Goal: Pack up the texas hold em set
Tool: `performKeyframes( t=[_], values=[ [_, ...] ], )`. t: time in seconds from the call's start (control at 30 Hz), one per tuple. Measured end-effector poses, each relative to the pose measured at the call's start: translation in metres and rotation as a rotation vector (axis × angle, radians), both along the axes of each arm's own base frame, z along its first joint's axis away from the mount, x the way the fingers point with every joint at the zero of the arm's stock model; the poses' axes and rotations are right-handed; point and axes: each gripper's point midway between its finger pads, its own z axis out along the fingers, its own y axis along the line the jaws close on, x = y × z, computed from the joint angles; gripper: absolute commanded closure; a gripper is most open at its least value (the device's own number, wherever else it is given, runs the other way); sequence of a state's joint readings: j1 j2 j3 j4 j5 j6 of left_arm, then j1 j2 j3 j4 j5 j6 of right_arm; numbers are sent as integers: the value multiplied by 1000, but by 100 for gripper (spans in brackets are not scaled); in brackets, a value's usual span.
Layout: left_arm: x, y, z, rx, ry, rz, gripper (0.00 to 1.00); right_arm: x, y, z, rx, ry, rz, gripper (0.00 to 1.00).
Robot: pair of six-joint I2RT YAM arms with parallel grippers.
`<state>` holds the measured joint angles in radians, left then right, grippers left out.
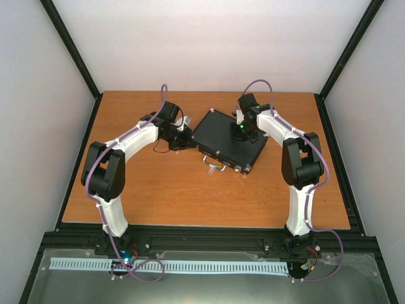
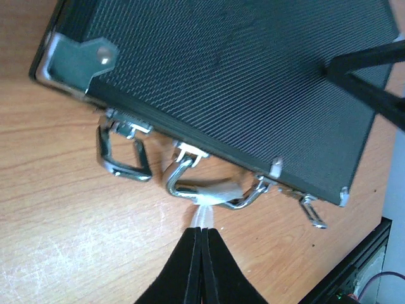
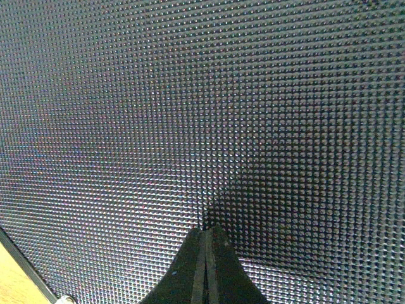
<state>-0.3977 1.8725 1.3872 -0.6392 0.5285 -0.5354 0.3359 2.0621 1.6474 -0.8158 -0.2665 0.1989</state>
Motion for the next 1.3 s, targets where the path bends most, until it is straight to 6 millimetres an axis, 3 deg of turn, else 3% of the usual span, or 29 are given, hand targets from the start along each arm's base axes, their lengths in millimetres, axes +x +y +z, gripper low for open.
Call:
performKeyframes(
  t=[0.13, 0.47, 0.83, 0.97, 1.17, 1.3],
  values=[
    [8, -1, 15, -12, -40, 3, 99, 0, 0, 0, 2, 1, 1, 97],
    [11, 1, -36, 40, 53, 13, 99, 0, 0, 0, 2, 2, 1, 97],
    [6, 9, -64, 72, 94, 28, 99, 0, 0, 0, 2, 2, 1, 97],
    [4, 10, -51, 65, 72, 26, 99, 0, 0, 0, 2, 3, 1, 97],
    [10, 9, -6, 34, -18, 25, 99, 0, 1, 0, 2, 5, 1, 97],
    [21, 6, 0, 29, -45, 28, 99, 0, 0, -1, 1, 9, 1, 97]
  ],
)
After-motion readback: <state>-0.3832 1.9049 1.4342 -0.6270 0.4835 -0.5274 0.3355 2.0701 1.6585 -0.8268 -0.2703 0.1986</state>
